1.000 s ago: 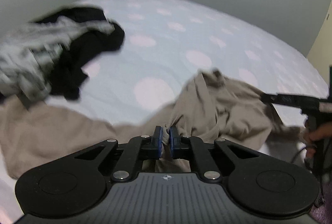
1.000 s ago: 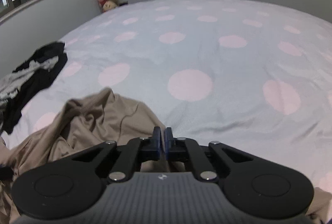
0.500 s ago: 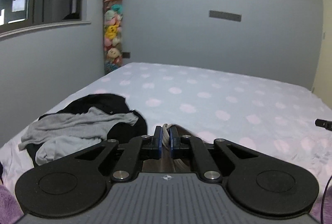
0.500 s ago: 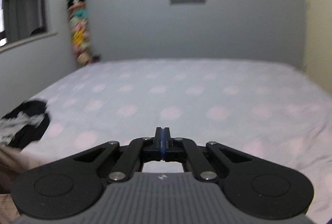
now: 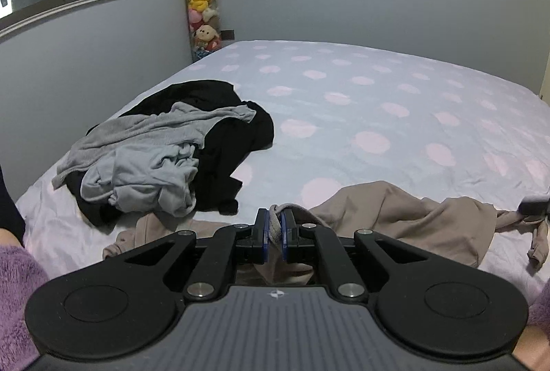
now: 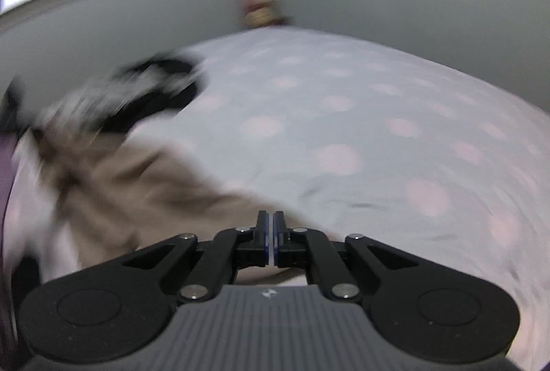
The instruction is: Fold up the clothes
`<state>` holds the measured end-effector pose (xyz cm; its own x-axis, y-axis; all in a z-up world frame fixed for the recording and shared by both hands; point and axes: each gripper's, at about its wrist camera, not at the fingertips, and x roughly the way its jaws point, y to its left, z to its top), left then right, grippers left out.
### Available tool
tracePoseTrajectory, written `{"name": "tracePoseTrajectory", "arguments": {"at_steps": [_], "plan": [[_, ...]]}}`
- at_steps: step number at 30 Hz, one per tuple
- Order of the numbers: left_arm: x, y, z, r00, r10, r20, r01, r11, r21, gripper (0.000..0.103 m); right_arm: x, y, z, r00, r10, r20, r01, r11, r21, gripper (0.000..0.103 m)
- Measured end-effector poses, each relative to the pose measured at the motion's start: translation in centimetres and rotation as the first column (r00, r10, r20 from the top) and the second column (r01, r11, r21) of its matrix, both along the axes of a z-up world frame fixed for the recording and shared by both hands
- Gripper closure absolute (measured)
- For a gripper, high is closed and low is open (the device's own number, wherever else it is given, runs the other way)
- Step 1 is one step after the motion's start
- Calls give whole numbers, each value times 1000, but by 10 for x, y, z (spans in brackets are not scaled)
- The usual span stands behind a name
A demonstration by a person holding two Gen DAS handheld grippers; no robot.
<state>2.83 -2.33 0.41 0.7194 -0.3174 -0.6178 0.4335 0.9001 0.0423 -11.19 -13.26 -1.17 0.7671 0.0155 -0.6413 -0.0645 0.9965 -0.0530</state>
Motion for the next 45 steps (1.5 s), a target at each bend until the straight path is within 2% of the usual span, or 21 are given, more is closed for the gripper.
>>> {"name": "tracePoseTrajectory", "arguments": {"at_steps": [3, 4, 5, 7, 9, 11, 14, 17, 19, 21, 23, 26, 27, 29, 31, 33, 37, 39, 41, 45], "plan": [[-2, 5, -2, 1000, 1, -2, -1, 1000, -10, 98, 7, 36, -14, 982, 173, -74, -181, 976, -121, 95], [-3, 7, -3, 1000, 0, -2, 0, 1000, -14, 98, 10, 44, -19, 971, 217, -100, -230, 960, -158, 90], [-4, 7, -3, 1000, -3, -1, 3, 1000, -19, 98, 11, 53, -24, 960, 250, -123, -271, 941, -201, 86], [-3, 9, -4, 1000, -6, -1, 6, 1000, -28, 98, 15, 70, -35, 937, 306, -168, -343, 896, -283, 68], [-3, 10, -4, 1000, -6, -3, 6, 999, -37, 98, 19, 84, -47, 912, 351, -213, -407, 844, -350, 67], [-2, 11, -5, 1000, -4, -6, 3, 999, -46, 98, 21, 96, -60, 890, 381, -251, -454, 782, -426, 67], [-1, 13, -5, 1000, -3, -10, 3, 998, -57, 98, 27, 103, -73, 882, 378, -281, -471, 717, -514, 68], [-1, 13, -4, 1000, -5, -12, 4, 998, -61, 98, 30, 105, -82, 870, 380, -313, -493, 686, -536, 71], [-3, 13, -3, 1000, -8, -11, 8, 998, -66, 98, 27, 105, -82, 870, 389, -303, -493, 671, -553, 97], [-6, 8, -2, 999, -32, -10, 31, 997, -68, 98, 22, 102, -71, 887, 389, -250, -460, 688, -562, 98], [-10, 4, -1, 998, -56, -8, 55, 996, -70, 98, 20, 93, -55, 916, 357, -185, -398, 739, -544, 99], [-22, -14, -4, 989, -145, -20, 143, 987, -70, 98, 27, 63, -31, 971, 215, -102, -237, 836, -495, 100], [-27, -21, -6, 984, -175, -23, 173, 983, -65, 98, 29, 51, -27, 984, 157, -87, -179, 858, -481, 100], [-37, -36, -14, 969, -243, -40, 240, 969, -51, 98, 35, 27, -20, 997, 40, -63, -64, 889, -452, 100], [-46, -47, -25, 952, -298, -68, 297, 954, -34, 98, 37, 4, -16, 997, -59, -58, 32, 918, -394, 100], [-55, -59, -36, 931, -352, -98, 352, 936, -18, 97, 38, -13, -15, 990, -130, -60, 102, 932, -347, 100], [-67, -71, -56, 889, -434, -147, 441, 897, 14, 95, 36, -29, -16, 975, -214, -61, 187, 937, -295, 100], [-70, -72, -61, 868, -466, -173, 476, 879, 20, 86, 36, -30, -19, 970, -235, -64, 208, 935, -287, 100], [-75, -71, -64, 844, -502, -186, 516, 856, 28, 82, 36, -31, -23, 965, -252, -67, 224, 933, -282, 100], [-89, -67, -63, 796, -575, -189, 594, 802, 60, 59, 34, -34, -25, 959, -276, -63, 250, 930, -271, 100]]}}
